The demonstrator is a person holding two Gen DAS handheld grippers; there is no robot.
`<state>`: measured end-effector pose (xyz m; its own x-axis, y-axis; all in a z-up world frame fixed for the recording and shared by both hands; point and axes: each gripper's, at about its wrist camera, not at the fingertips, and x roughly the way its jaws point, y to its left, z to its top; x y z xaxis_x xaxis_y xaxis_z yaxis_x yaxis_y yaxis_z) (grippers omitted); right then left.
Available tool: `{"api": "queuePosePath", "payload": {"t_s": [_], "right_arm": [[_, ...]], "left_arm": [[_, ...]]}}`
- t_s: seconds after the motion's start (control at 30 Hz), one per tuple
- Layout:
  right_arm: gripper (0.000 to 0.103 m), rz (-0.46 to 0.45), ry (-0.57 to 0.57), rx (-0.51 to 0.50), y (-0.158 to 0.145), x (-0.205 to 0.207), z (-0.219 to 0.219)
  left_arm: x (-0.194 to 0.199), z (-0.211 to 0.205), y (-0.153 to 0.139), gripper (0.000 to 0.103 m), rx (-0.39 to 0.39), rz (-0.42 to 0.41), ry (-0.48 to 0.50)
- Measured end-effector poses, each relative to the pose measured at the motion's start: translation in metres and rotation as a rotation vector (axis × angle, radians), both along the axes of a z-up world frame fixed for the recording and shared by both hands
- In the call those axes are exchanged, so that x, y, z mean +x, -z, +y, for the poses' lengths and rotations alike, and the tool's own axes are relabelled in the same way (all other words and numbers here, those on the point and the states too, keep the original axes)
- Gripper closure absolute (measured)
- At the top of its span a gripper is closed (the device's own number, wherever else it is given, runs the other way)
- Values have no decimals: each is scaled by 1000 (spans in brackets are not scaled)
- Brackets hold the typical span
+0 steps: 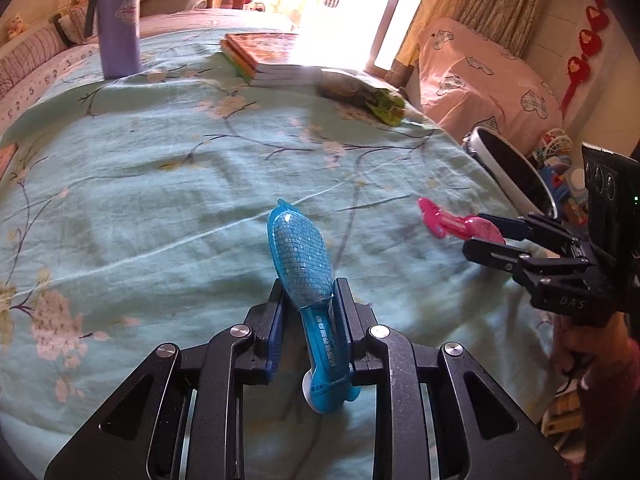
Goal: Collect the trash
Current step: 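Grasp the blue hairbrush with the left tool while the right tool grasps the pink hairbrush, then carry both hairbrushes over the black bin and open both tools to drop them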
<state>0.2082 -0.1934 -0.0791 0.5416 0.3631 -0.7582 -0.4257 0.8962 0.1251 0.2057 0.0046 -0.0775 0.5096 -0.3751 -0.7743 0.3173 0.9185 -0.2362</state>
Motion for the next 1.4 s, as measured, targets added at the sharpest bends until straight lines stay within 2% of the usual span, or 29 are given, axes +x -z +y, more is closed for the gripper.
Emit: {"api": "queuePosePath", "payload": {"t_s": [0.17,0.4,0.8,1.4], "right_arm": [[50,-3,177,173,-14,-20,-50],[50,-68,346,248,-32,-48,-96],[50,-128,435,294,-48,-64,-138],[50,-183,526,297,-63,-67,-188]], "left_arm": [[-6,-39,-11,82,-5,-16,55],[-14,-93,-28,82,11,-43,119],[-21,-152,-53,82,15,-95,199],[-6,-197,-66,82,27,-119,242]]}}
